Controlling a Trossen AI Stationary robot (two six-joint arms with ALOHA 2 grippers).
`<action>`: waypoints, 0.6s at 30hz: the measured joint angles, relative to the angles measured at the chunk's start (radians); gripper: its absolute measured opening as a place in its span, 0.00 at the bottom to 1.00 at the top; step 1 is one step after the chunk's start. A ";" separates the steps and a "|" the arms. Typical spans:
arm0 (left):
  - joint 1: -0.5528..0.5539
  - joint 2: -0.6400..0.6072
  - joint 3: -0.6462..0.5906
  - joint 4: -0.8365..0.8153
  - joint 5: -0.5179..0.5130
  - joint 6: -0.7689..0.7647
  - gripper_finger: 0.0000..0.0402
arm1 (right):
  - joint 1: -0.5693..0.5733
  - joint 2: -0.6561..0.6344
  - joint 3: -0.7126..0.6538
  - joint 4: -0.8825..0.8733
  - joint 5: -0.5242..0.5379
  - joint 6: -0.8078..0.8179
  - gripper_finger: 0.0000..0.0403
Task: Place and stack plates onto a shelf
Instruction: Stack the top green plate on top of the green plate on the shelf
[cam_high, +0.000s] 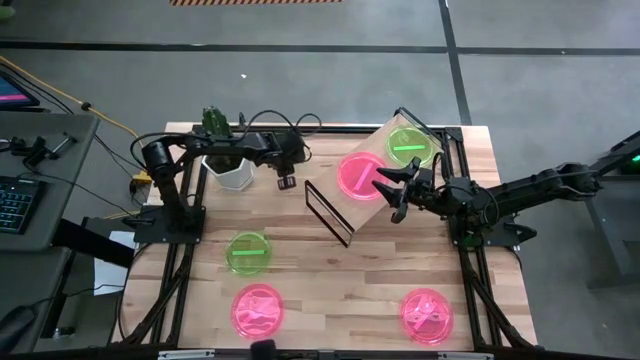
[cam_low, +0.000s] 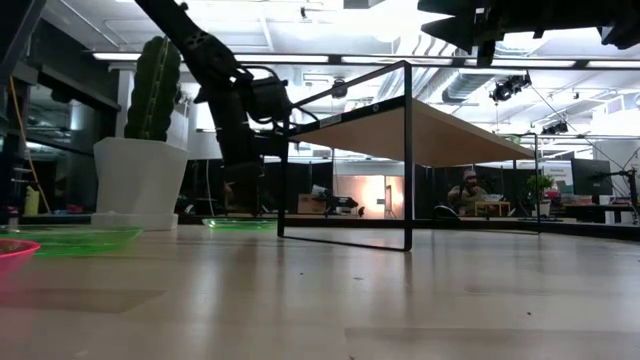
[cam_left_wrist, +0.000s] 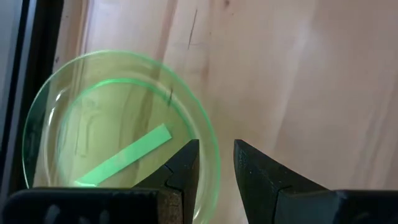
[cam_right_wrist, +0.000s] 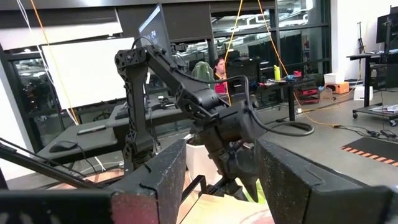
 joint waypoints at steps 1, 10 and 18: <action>0.005 0.000 0.000 -0.003 0.002 0.000 0.22 | 0.000 0.000 0.000 0.000 0.000 0.000 0.44; 0.043 0.003 0.000 -0.005 0.096 -0.029 0.22 | 0.000 0.000 0.000 0.000 0.000 0.000 0.44; 0.057 0.049 0.000 -0.002 0.118 -0.035 0.22 | 0.000 0.000 0.000 0.000 0.000 0.000 0.44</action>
